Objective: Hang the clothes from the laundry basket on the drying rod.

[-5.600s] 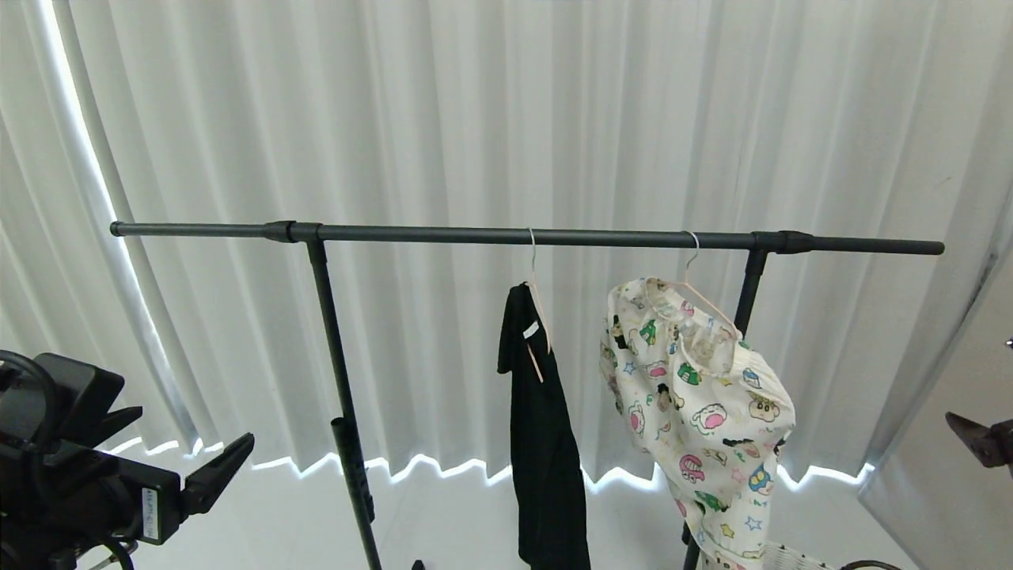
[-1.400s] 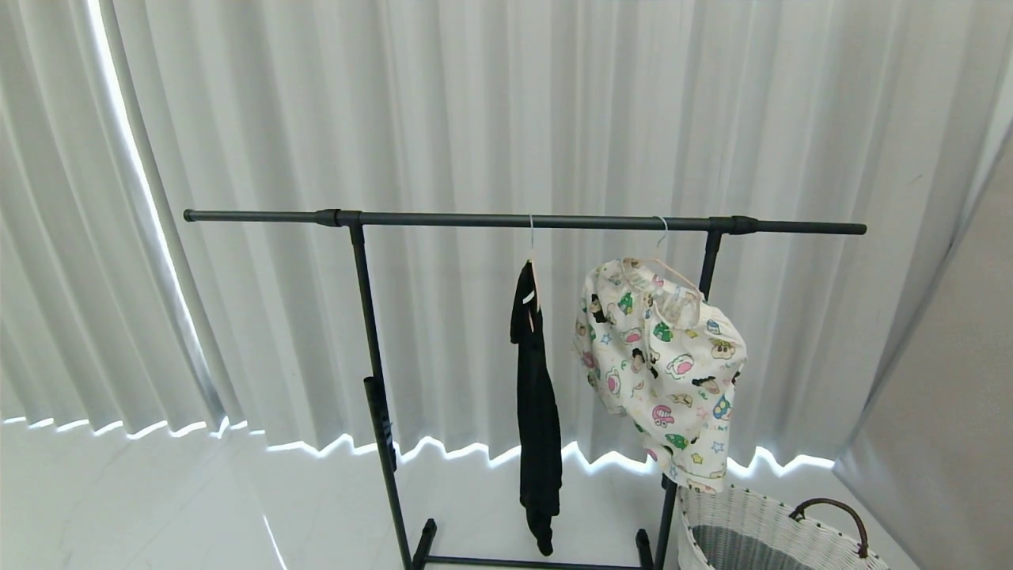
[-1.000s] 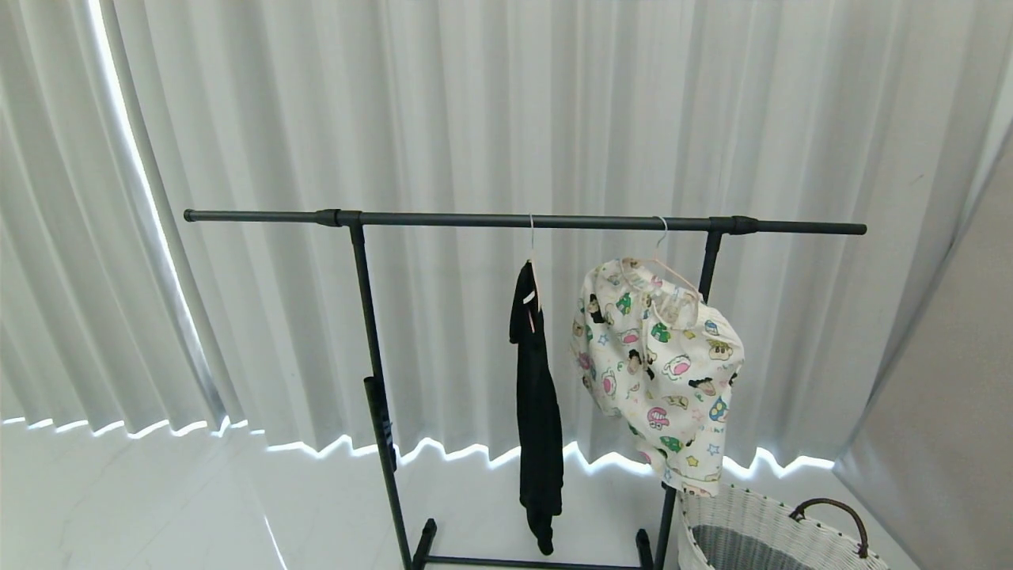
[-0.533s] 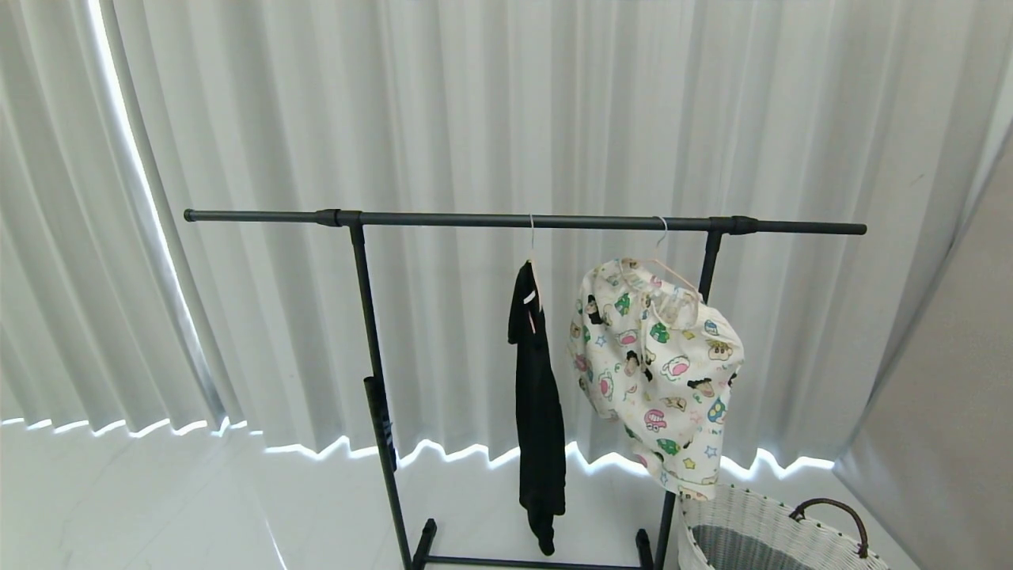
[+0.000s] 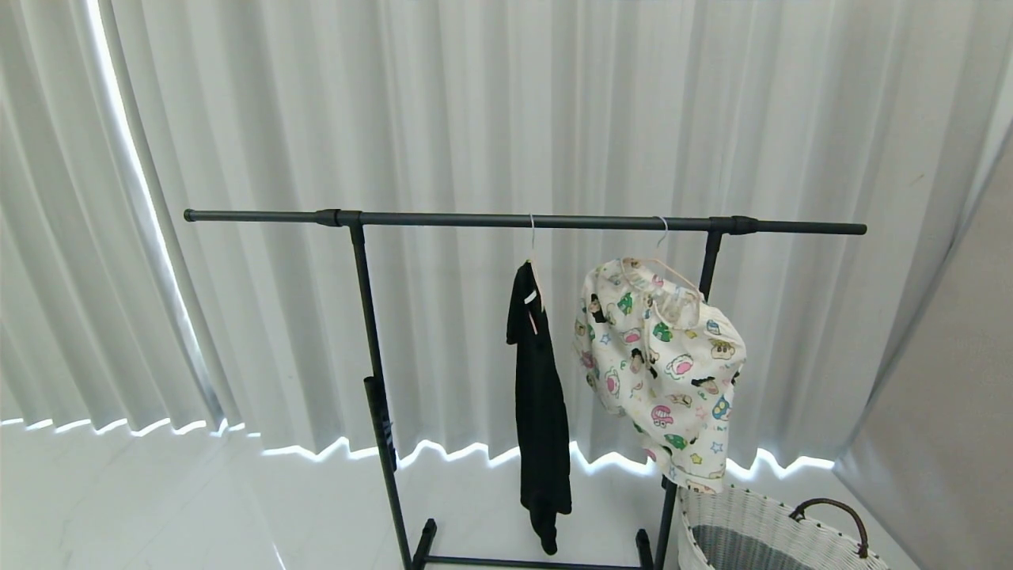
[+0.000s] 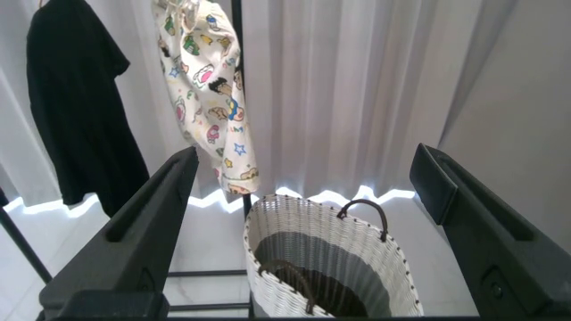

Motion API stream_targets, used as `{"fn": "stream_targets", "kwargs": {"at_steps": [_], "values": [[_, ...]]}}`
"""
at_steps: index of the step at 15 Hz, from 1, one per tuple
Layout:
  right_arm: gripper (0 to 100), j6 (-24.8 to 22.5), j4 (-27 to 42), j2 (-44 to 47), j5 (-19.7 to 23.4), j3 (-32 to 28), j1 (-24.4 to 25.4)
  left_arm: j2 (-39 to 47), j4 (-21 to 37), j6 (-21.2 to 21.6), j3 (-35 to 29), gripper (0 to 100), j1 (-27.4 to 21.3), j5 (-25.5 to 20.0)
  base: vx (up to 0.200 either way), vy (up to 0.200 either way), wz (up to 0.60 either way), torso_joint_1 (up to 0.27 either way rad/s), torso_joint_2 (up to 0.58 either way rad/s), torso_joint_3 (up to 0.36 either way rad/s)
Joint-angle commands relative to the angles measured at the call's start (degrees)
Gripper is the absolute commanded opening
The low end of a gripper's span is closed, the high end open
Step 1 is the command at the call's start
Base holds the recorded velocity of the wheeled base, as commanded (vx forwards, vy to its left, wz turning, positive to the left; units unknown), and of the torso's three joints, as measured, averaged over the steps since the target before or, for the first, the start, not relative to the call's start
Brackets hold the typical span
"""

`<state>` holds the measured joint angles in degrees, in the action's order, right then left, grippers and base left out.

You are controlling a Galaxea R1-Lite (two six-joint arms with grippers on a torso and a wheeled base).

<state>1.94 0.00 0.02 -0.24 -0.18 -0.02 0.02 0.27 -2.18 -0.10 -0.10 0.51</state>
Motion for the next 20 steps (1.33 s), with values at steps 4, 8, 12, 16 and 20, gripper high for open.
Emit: {"fn": "stream_targets", "kwargs": {"at_steps": [4,8,12,16,20], "values": [[100,0.1,0.0,0.0,0.0,0.0,0.0,0.1,0.0,0.0,0.0,100,0.0,0.0,0.000,0.000,0.00,0.000,0.00,0.000],[100,0.1,0.0,0.0,0.0,0.0,0.0,0.1,0.0,0.0,0.0,100,0.0,0.0,0.000,0.000,0.00,0.000,0.00,0.000],[100,0.0,0.0,0.0,0.0,0.0,0.0,0.1,0.0,0.0,0.0,100,0.0,0.0,0.000,0.000,0.00,0.000,0.00,0.000],[100,-0.2,0.0,0.0,0.1,0.0,0.0,0.1,0.0,0.0,0.0,100,0.0,0.0,0.000,0.000,0.00,0.000,0.00,0.000],[100,-0.3,0.0,0.0,0.1,0.0,0.0,0.1,0.0,0.0,0.0,100,0.0,0.0,0.000,0.000,0.00,0.000,0.00,0.000]]}}
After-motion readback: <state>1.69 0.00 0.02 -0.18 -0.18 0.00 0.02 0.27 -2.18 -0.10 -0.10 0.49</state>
